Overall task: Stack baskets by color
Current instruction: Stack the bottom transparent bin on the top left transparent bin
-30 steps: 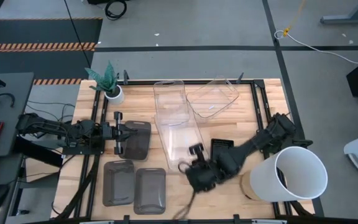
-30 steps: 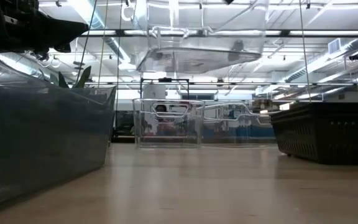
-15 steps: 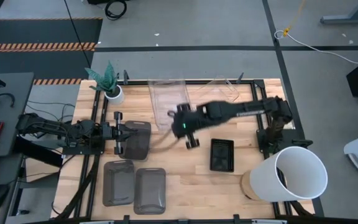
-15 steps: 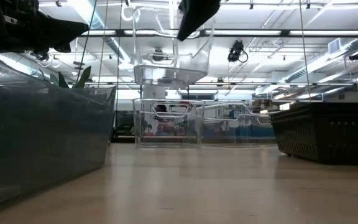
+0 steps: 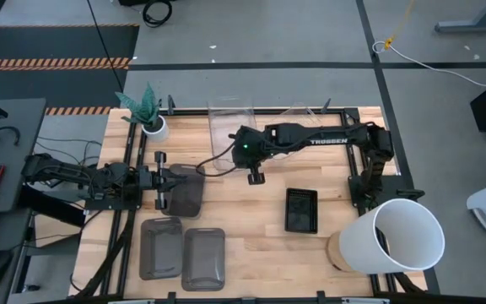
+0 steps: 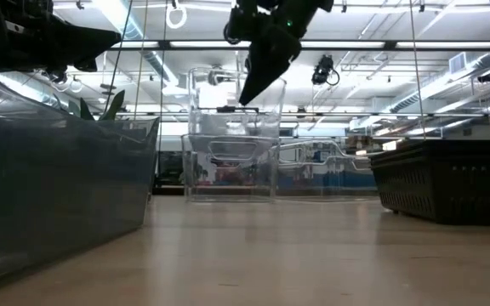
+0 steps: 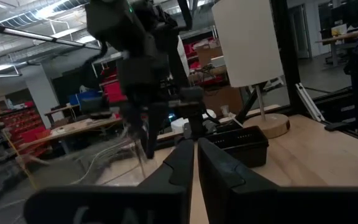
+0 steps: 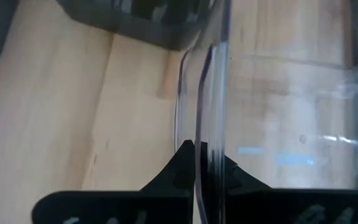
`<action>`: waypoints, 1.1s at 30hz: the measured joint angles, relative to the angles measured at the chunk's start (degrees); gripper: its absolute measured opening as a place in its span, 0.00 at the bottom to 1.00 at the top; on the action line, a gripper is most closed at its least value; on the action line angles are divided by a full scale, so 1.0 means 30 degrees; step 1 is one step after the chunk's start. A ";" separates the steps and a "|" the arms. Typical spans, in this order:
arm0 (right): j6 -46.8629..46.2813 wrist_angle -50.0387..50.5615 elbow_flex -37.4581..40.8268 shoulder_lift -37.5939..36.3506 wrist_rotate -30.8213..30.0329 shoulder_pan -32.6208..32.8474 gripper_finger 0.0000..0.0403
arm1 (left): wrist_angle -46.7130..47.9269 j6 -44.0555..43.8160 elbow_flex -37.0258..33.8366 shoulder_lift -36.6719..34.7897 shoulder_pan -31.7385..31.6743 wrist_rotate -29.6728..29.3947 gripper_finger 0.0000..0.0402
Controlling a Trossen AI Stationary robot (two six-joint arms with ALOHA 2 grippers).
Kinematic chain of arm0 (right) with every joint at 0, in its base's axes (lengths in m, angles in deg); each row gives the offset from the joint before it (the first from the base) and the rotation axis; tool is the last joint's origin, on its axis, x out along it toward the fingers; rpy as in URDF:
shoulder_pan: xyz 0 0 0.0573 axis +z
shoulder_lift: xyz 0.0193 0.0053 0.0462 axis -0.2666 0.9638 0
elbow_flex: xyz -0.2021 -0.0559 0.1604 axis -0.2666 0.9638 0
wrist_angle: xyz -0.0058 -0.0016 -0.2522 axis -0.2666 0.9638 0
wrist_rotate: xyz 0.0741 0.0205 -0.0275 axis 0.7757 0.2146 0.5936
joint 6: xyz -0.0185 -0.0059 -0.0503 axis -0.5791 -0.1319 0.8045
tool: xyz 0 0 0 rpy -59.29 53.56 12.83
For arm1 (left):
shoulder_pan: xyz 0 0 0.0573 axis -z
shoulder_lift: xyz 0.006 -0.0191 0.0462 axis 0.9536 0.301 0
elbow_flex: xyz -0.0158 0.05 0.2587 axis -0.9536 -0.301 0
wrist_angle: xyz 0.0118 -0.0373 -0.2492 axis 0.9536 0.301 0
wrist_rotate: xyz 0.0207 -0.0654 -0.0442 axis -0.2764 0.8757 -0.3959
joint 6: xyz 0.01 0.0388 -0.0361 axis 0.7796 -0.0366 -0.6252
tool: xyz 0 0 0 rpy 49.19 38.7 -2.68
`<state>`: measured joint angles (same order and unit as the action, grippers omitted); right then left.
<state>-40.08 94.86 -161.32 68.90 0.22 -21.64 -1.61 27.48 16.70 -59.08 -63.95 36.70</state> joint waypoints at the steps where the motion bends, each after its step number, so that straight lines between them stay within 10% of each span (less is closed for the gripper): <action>1: -0.0032 -0.0270 0.0273 0.0000 0.0042 0.0059 0.03 | -0.0007 -0.0007 0.0000 0.0000 0.0000 0.0000 0.08; 33: -0.4728 0.0329 0.1353 -0.0007 0.2161 0.0730 0.18 | 0.0000 0.0000 0.0000 0.0000 0.0000 0.0000 0.07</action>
<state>-54.27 95.85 -157.26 68.87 6.70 -19.45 -1.61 27.48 16.70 -59.08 -63.95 36.70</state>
